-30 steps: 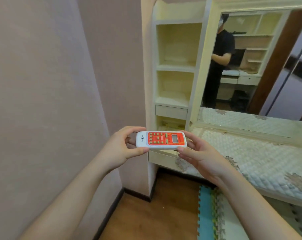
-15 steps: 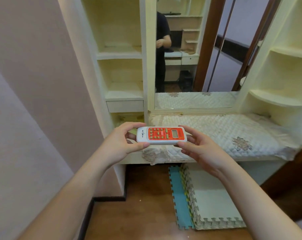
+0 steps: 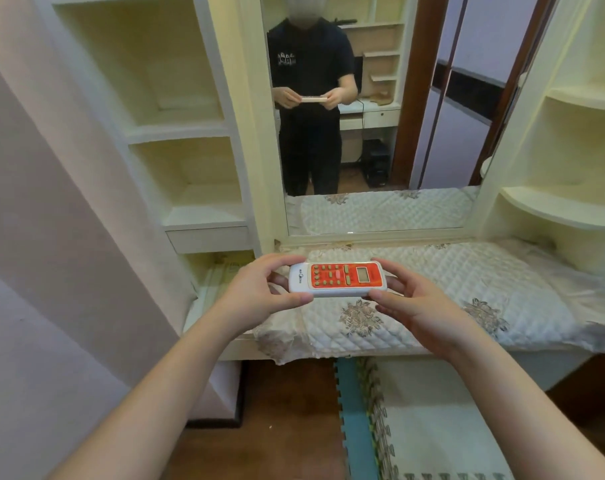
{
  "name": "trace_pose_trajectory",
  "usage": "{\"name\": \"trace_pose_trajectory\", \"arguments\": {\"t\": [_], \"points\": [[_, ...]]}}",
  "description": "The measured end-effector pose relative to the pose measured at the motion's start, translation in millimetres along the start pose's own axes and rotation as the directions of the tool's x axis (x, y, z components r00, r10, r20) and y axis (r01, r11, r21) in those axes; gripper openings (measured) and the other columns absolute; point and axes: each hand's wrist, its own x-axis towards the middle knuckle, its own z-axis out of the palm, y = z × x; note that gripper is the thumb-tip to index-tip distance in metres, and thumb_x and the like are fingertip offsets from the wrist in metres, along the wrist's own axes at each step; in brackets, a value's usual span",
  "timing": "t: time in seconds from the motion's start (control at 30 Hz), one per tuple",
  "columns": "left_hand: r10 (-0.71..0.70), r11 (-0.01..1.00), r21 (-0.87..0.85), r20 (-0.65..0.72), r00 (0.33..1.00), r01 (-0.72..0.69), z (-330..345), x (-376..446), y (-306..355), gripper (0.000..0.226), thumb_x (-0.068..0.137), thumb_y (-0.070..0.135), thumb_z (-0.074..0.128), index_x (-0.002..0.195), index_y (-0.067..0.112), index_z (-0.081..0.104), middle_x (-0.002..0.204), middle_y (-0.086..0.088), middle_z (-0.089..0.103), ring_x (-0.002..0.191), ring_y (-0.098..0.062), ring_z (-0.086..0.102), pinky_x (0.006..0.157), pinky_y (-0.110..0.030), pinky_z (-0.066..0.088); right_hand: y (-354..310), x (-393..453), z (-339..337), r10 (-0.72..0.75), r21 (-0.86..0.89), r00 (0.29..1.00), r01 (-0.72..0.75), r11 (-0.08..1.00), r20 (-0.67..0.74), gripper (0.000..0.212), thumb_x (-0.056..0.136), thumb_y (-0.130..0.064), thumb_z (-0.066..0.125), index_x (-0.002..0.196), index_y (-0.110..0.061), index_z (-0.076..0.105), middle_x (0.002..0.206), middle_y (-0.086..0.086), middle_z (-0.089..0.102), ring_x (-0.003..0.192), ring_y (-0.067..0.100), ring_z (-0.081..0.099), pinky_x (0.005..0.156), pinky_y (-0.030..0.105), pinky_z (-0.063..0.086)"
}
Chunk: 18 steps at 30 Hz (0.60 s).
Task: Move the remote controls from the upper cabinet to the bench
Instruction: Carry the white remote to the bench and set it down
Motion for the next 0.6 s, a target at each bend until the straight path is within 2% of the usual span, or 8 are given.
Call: {"name": "trace_pose_trajectory", "arguments": {"t": [0.17,0.3,0.4,0.6], "points": [[-0.032,0.999,-0.007,0.024,0.999,0.032,27.4,33.9,2.3,0.060,0.072,0.026,0.083,0.126,0.033,0.058,0.115,0.017,0.057,0.086,0.006,0.057,0.068,-0.012,0.051,3.0,30.4,-34.8,0.036,0.027,0.999,-0.036,0.999,0.022,0.052,0.084,-0.007,0.066,0.130,-0.027,0.052,0.112,-0.003,0.072,0.108,0.017,0.065,0.094,0.032,0.048],[-0.069,0.997,-0.025,0.034,0.997,0.070,36.8,58.1,-6.8,0.062,0.071,0.020,0.084,0.127,0.028,0.059,0.118,0.011,0.058,0.089,-0.002,0.063,0.073,-0.015,0.053,9.9,54.7,-47.2,0.067,0.047,0.998,-0.068,0.997,0.020,0.055,0.083,-0.006,0.067,0.131,-0.026,0.051,0.111,-0.003,0.072,0.109,0.018,0.066,0.094,0.033,0.048],[-0.076,0.997,-0.014,0.038,0.996,0.077,38.8,81.3,-15.5,0.063,0.072,0.022,0.084,0.129,0.028,0.058,0.119,0.008,0.059,0.090,-0.007,0.066,0.075,-0.016,0.054,14.3,77.4,-53.8,0.088,0.058,0.996,-0.088,0.994,0.008,0.056,0.083,-0.006,0.068,0.132,-0.026,0.050,0.112,-0.003,0.072,0.108,0.018,0.065,0.095,0.035,0.048],[-0.029,0.999,0.015,0.056,0.998,0.028,35.8,139.4,-34.5,0.064,0.074,0.027,0.082,0.131,0.030,0.055,0.124,0.011,0.055,0.086,-0.004,0.065,0.077,-0.021,0.056,19.4,129.5,-60.5,0.108,0.075,0.994,-0.106,0.992,-0.027,0.060,0.083,-0.006,0.069,0.135,-0.026,0.047,0.117,-0.002,0.070,0.111,0.019,0.064,0.092,0.033,0.048]]}}
